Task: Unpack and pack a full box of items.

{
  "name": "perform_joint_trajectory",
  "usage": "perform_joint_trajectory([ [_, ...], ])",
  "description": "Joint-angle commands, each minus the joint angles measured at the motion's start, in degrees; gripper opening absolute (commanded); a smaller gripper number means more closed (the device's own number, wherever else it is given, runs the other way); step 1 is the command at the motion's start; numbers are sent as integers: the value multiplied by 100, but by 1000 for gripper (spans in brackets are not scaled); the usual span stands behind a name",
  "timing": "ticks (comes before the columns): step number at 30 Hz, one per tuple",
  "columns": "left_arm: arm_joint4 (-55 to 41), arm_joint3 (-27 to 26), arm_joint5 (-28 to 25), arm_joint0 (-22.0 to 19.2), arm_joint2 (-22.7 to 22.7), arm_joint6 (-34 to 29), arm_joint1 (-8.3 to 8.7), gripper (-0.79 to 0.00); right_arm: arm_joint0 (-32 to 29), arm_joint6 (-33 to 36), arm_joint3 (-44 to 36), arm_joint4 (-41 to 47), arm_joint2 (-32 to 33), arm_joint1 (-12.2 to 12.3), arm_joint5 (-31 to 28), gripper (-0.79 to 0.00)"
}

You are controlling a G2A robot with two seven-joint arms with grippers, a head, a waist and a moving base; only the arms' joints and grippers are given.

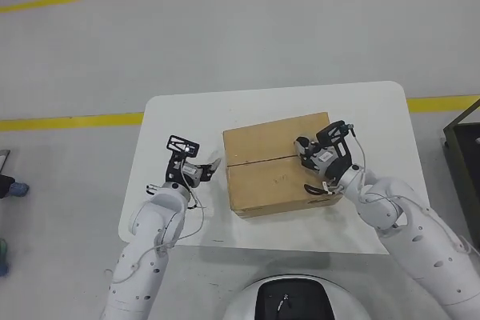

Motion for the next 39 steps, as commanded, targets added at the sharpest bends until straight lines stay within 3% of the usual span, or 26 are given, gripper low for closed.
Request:
perform_joint_trajectory([
  [1, -27, -94, 11, -24, -15, 20, -8, 0, 4, 4, 0, 8, 21, -3, -1, -785],
  [12, -356, -559, -357, -253, 31, -47, -53, 0, -20, 37, -31, 11, 83, -23, -11, -785],
  [26, -150, -484, -674, -812, 623, -265, -172, 0, -58, 167, -111, 140, 140, -56, 54, -785],
  [34, -24, -293, -679, -1060, 874, -362, -248, 0, -258, 214, -608, 801, 1020, 19, 350, -785],
  [39, -116, -133, -781, -1177, 988, -389, -293, 0, -494, 134, -447, 1028, 1770, 95, 553, -785],
])
